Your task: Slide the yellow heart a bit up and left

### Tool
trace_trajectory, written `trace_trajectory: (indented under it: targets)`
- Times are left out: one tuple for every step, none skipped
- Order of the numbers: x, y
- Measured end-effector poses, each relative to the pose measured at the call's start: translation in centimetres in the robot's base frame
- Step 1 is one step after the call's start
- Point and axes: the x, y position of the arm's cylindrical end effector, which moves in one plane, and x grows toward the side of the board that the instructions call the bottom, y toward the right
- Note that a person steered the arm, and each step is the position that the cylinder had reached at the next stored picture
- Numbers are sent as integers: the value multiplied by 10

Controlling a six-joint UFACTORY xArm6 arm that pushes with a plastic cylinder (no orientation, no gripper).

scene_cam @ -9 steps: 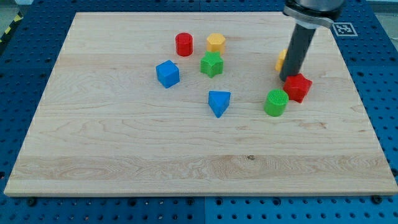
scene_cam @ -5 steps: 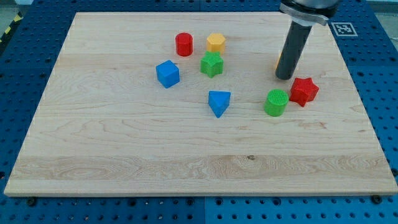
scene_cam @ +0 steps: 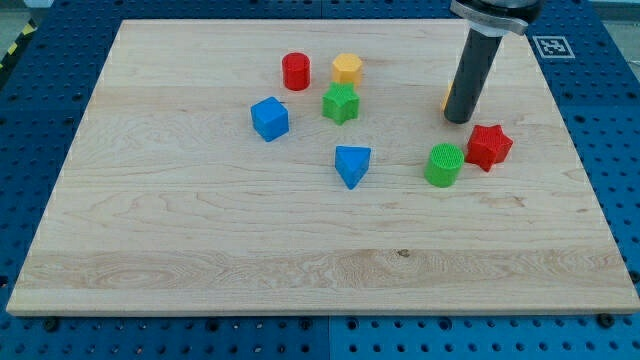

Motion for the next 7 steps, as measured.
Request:
trace_trajectory:
  targets:
    - [-1, 15]
    - [-8, 22]
    - [-31, 21]
    - [-43, 15]
    - [-43, 19]
    - [-65, 37]
    - [-85, 36]
